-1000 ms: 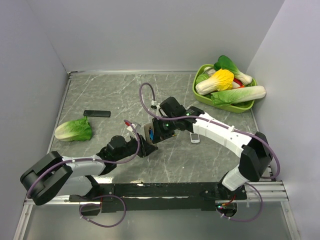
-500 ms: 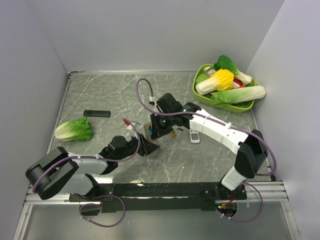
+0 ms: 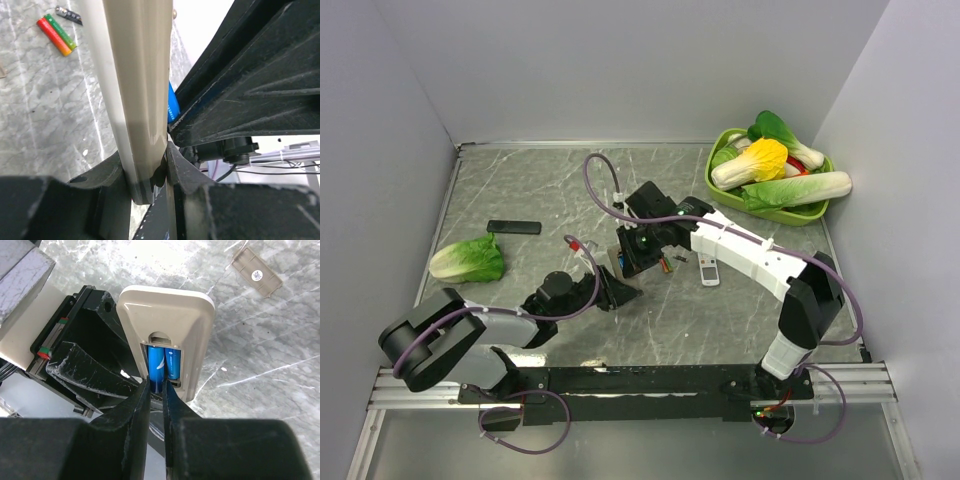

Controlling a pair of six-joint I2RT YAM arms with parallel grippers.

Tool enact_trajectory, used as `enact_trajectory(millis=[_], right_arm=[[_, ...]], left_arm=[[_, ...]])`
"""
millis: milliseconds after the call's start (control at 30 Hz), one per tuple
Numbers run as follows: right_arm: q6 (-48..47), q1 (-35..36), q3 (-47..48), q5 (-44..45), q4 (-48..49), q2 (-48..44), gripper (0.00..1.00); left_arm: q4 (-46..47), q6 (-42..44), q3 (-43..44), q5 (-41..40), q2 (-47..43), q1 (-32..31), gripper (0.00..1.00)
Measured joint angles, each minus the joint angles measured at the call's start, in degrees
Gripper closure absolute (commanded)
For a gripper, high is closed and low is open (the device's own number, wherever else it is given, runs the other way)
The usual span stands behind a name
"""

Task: Load the batteries into the remote control
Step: Load the battery into the remote control.

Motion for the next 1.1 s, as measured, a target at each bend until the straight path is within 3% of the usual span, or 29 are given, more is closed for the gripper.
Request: enact_trajectory(millis=[667,1100], right_arm=[[-1.31,0.61,3.43,0.48,-1.95,0.79,0.45],[-2.21,0.68,5.42,2.67,-2.69,0.39,0.38]], left_arm=[[-0.61,-4.11,-0.11,-0.52,-1.81,0.02,0.99],[7.76,-10.1,-2.47,2.75,1.68,2.45,0.99]])
